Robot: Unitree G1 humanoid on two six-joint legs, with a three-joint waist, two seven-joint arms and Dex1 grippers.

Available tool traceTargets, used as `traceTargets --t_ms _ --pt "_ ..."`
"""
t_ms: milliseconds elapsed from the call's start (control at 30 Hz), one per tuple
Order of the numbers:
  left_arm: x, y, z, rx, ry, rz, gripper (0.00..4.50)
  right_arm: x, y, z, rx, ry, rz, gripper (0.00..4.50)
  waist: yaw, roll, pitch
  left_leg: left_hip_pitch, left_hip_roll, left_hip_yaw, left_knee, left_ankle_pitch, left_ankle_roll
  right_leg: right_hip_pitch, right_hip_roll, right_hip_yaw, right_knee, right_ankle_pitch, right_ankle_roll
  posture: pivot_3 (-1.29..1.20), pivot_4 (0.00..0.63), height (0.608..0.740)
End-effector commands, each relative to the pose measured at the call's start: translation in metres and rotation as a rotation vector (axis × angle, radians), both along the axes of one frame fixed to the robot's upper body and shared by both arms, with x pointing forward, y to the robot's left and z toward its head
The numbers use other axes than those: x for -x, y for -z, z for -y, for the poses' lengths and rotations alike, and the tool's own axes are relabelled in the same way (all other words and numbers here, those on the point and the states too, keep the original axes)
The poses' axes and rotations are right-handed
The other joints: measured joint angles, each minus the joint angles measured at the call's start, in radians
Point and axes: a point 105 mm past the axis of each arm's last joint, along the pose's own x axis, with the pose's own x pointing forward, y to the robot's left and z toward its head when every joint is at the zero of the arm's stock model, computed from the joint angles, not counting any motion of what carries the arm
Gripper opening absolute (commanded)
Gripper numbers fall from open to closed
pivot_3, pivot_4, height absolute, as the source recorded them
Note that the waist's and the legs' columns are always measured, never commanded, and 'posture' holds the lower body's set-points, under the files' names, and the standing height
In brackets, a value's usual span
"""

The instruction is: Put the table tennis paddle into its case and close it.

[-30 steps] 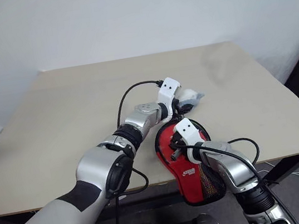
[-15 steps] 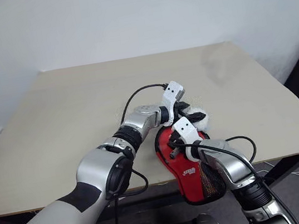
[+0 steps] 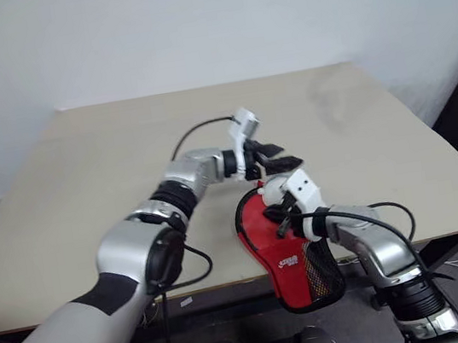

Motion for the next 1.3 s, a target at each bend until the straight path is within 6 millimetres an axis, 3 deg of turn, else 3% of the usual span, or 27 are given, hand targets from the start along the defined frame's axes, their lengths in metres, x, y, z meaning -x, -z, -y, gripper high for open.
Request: traceTargets --t_ms 33,133,233,400,500,667,933,1300 --pt "-0.011 -0.052 -0.019 0.095 -0.009 0.095 4.45 -0.003 -0.026 -0.002 -0.072 -0.014 0.082 0.41 0.000 0.000 0.000 0.000 0.000 0.000 0.000 0.000 0.000 0.000 0.000 0.000 0.000 0.000 0.000 0.00 0.000 0.724" --pt "-0.012 -0.061 -0.047 0.057 0.014 0.146 4.45 -0.004 -0.039 0.003 -0.123 -0.005 0.111 0.41 0.000 0.000 0.000 0.000 0.000 0.001 0.000 0.000 -0.001 0.000 0.000 0.000 0.000 0.000 0.000 0.00 0.000 0.724" --pt "-0.005 -0.053 -0.064 -0.016 0.099 0.179 4.45 -0.007 -0.051 0.010 -0.168 0.014 0.140 0.41 0.003 0.000 0.000 0.000 -0.001 0.001 0.000 0.003 -0.005 0.001 0.000 0.000 0.000 0.000 0.000 0.00 0.000 0.724" --pt "0.027 -0.014 -0.088 -0.181 0.347 0.213 4.45 -0.023 -0.064 0.029 -0.205 0.112 0.176 0.41 0.002 0.000 0.000 0.000 -0.001 0.003 0.001 0.002 -0.008 0.001 -0.001 0.002 0.000 0.002 -0.003 0.00 0.000 0.724" --pt "0.046 0.004 -0.092 -0.222 0.430 0.204 4.50 -0.029 -0.064 0.034 -0.197 0.145 0.183 0.99 -0.001 0.000 0.000 0.000 0.000 0.004 0.001 0.002 -0.007 -0.001 0.000 0.002 0.001 0.002 -0.003 0.00 0.000 0.724" --pt "0.074 0.034 -0.077 -0.258 0.495 0.185 4.50 -0.037 -0.063 0.037 -0.167 0.169 0.182 2.70 0.003 0.001 0.000 0.000 0.000 0.005 0.001 0.003 -0.005 -0.001 0.000 0.003 0.001 0.002 -0.003 0.00 0.000 0.724" --pt "0.090 0.059 -0.027 -0.249 0.475 0.186 4.50 -0.048 -0.056 0.039 -0.119 0.187 0.123 2.70 0.003 0.001 0.000 0.000 0.000 0.005 0.002 0.003 -0.004 0.000 0.000 0.004 0.001 0.002 -0.002 0.00 0.000 0.724" --pt "0.081 0.114 -0.010 -0.441 0.358 0.158 4.50 -0.051 -0.053 0.043 -0.133 0.225 0.086 2.70 0.005 0.002 0.000 0.000 0.000 0.005 0.002 0.003 -0.004 0.001 0.000 0.004 0.001 0.002 -0.002 0.00 0.000 0.724"
